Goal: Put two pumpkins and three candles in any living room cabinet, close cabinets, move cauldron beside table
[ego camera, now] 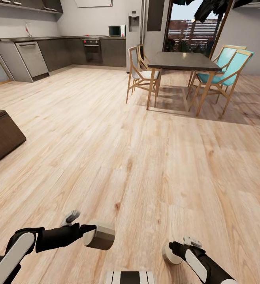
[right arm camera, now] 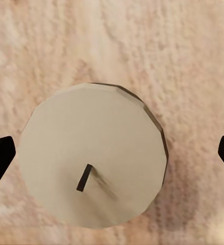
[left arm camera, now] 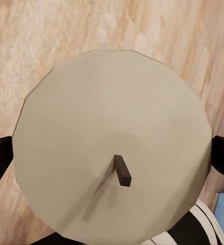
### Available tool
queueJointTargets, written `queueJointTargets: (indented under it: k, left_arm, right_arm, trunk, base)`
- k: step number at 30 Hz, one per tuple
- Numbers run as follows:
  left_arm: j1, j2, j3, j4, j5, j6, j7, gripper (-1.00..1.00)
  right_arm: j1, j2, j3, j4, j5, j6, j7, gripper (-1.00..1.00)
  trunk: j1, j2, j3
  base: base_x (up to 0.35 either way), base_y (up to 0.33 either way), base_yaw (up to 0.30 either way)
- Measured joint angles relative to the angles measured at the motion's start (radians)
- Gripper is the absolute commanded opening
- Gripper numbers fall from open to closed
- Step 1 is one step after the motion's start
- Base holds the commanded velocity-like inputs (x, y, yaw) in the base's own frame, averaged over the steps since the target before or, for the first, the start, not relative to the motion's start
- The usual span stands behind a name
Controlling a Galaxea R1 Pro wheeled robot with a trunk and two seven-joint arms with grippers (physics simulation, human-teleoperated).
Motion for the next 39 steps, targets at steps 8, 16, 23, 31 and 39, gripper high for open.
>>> queueJointTargets:
  k: [8, 16, 23, 31, 39]
  left_arm:
    - [0.0, 0.001, 0.0, 0.0, 0.002, 0.0, 0.0, -1.0]
    - [0.0, 0.001, 0.0, -0.001, 0.001, 0.0, 0.0, -1.0]
    - [0.0, 0.001, 0.0, -0.002, 0.003, 0.0, 0.0, -1.0]
    - [0.0, 0.001, 0.0, -0.002, 0.002, 0.0, 0.0, -1.0]
    - [0.0, 0.001, 0.0, -0.002, 0.002, 0.0, 0.0, -1.0]
  right_arm:
    - [0.0, 0.0, 0.066, 0.002, -0.002, -0.053, 0.035, 1.0]
    - [0.0, 0.0, 0.07, 0.004, -0.004, -0.057, 0.038, 1.0]
    - [0.0, 0.0, 0.07, 0.006, -0.004, -0.061, 0.039, 1.0]
    - [0.0, 0.0, 0.07, 0.006, -0.003, -0.067, 0.039, 1.0]
    - [0.0, 0.0, 0.071, 0.006, -0.003, -0.085, 0.055, 1.0]
  trunk:
    - [0.0, 0.0, 0.0]
    - [0.004, -0.002, -0.031]
    - [0.005, -0.003, -0.046]
    - [0.005, -0.003, -0.046]
    - [0.005, -0.003, -0.046]
  base:
    - [0.0, 0.0, 0.0]
    - [0.0, 0.0, 0.0]
    - [0.0, 0.0, 0.0]
    - [0.0, 0.0, 0.0]
    - [0.0, 0.0, 0.0]
